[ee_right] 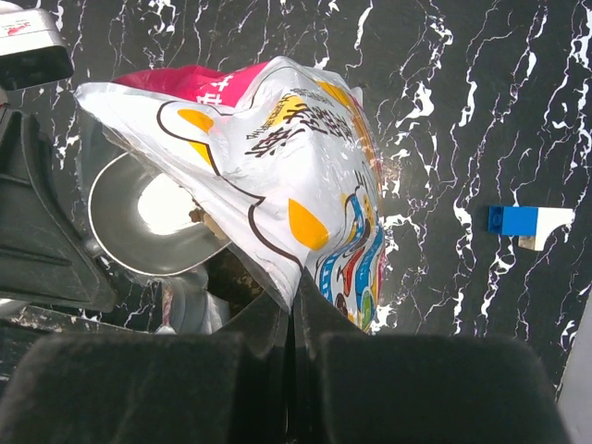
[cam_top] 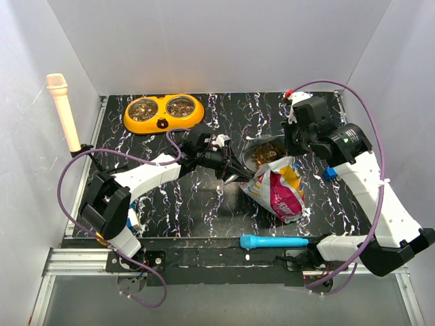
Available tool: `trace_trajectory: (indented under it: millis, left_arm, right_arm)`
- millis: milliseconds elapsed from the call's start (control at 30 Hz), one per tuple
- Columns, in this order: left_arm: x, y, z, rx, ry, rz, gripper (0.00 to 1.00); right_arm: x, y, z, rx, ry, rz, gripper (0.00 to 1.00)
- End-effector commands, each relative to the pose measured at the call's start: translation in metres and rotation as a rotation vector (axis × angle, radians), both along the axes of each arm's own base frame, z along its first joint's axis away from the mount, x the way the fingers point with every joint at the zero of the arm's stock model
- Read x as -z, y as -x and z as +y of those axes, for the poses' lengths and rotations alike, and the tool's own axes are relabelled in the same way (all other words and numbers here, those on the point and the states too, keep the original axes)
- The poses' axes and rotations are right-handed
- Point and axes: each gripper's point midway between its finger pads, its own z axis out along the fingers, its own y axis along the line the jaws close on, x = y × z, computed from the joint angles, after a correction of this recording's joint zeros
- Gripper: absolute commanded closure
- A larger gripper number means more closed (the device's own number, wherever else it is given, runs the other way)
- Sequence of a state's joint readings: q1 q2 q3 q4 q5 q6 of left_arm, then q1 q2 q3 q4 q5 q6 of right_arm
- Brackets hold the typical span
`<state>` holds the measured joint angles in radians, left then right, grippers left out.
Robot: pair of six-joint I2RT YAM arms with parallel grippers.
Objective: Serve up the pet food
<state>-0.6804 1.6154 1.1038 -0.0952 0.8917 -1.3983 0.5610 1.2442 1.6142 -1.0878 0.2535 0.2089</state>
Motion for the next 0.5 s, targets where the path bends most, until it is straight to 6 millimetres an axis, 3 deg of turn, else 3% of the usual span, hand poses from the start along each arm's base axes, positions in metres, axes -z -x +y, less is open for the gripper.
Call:
trace_trajectory:
  millis: [0,167,233,333,367,467]
  left_arm:
    - [-0.018,-0.006,0.005,-0.033,0.044,-0.058,1.0]
    - [-0.031,0.011,0.016,-0.035,0.098,-0.048,1.0]
    - [-0.027,0.001,0.012,-0.076,0.131,-0.031,1.0]
    - [-0.021,-0.028,-0.011,-0.112,0.225,0.002,1.0]
    - [-0.029,-0.032,-0.013,-0.127,0.274,-0.009,1.0]
    - [-0.037,-0.02,0.001,-0.149,0.273,0.0,1.0]
  right_arm:
    - [-0.095,-0.028,-0.004,0.053,-0.13,-0.349,0.99]
    - [-0.096,-0.025,-0.007,0.054,-0.128,-0.355,0.99]
    - [-0.095,-0.025,-0.008,0.056,-0.12,-0.355,0.99]
    - [-0.095,-0.027,-0.009,0.062,-0.116,-0.358,0.99]
    - [-0.096,-0.027,-0.008,0.06,-0.116,-0.358,0.99]
    - [-0.095,-0.022,-0.009,0.056,-0.122,-0.346,0.99]
